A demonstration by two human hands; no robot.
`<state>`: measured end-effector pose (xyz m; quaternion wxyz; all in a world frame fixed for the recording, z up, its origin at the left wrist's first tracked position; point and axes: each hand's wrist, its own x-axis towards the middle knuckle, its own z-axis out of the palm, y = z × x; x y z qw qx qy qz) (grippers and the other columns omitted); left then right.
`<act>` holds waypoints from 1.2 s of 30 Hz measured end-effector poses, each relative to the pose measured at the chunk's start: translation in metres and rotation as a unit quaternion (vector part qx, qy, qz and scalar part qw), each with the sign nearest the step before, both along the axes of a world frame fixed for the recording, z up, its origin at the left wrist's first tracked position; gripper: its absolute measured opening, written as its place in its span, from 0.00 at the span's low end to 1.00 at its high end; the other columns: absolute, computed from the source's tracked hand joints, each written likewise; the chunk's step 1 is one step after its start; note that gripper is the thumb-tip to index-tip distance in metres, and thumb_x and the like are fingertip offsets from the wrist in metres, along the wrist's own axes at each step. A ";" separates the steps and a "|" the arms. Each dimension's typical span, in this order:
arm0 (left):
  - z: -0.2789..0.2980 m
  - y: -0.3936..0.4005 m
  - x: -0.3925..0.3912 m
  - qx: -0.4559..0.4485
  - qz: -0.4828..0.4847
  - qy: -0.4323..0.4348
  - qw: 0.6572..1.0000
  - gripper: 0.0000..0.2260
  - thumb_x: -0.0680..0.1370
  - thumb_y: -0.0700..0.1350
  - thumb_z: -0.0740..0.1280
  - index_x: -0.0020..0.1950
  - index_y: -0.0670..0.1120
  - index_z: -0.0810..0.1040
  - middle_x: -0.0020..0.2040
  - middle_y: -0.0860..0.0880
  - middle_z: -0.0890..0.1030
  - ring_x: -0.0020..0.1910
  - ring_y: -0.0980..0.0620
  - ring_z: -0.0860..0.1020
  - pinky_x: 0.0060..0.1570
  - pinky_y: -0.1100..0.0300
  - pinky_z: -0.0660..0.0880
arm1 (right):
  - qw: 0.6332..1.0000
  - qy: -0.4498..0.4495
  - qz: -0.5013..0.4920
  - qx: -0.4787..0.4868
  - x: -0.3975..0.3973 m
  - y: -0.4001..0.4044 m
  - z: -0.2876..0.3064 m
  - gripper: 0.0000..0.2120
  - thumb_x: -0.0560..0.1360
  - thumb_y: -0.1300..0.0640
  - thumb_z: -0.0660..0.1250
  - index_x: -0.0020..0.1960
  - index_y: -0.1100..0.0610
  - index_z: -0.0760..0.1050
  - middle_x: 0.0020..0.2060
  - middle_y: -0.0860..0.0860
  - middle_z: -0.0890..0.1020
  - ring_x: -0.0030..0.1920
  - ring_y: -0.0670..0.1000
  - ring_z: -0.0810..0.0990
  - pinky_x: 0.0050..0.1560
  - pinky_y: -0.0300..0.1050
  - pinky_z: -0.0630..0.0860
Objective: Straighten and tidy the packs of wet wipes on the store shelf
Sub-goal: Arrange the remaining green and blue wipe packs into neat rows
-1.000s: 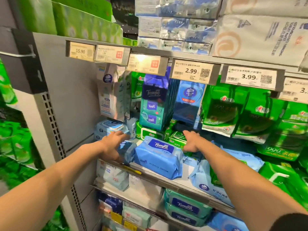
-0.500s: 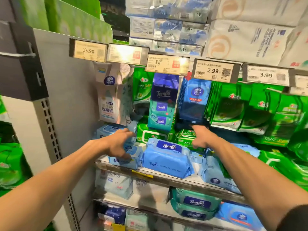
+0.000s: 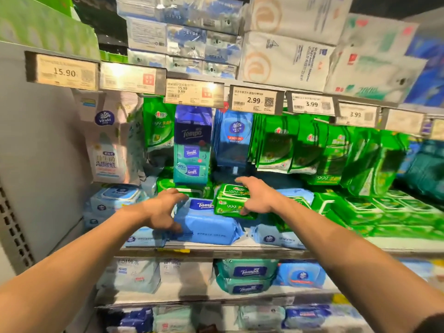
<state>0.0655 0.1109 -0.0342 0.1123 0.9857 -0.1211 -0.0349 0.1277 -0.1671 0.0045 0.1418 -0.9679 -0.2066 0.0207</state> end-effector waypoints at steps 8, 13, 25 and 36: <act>-0.008 -0.027 0.004 0.048 0.004 -0.018 0.999 0.52 0.55 0.71 0.67 0.75 0.52 0.59 0.68 0.50 0.63 0.68 0.46 0.61 0.65 0.43 0.66 | 0.999 0.025 0.033 -0.020 -0.012 0.012 -0.018 0.47 0.68 0.45 0.77 0.78 0.52 0.53 0.72 0.58 0.64 0.72 0.61 0.63 0.72 0.52 0.62; -0.016 -0.036 0.009 0.068 -0.002 -0.029 0.997 0.52 0.55 0.73 0.67 0.75 0.54 0.59 0.68 0.52 0.63 0.67 0.47 0.63 0.62 0.45 0.68 | 0.999 0.008 0.039 -0.018 -0.023 0.008 -0.016 0.48 0.70 0.47 0.75 0.79 0.52 0.50 0.73 0.61 0.63 0.73 0.63 0.60 0.71 0.52 0.59; -0.018 -0.109 0.027 0.069 0.011 -0.052 0.996 0.54 0.50 0.76 0.62 0.73 0.53 0.63 0.69 0.51 0.65 0.66 0.46 0.63 0.60 0.46 0.64 | 0.984 -0.104 0.140 0.044 -0.057 -0.098 0.040 0.48 0.63 0.53 0.81 0.76 0.56 0.61 0.65 0.58 0.72 0.66 0.58 0.67 0.68 0.45 0.61; 0.001 -0.222 0.042 0.005 0.041 -0.010 0.999 0.65 0.46 0.76 0.66 0.78 0.51 0.53 0.75 0.47 0.58 0.74 0.44 0.58 0.72 0.44 0.60 | 0.988 -0.066 0.088 -0.105 0.000 -0.307 0.018 0.47 0.64 0.52 0.80 0.76 0.55 0.60 0.69 0.58 0.69 0.70 0.58 0.65 0.71 0.47 0.59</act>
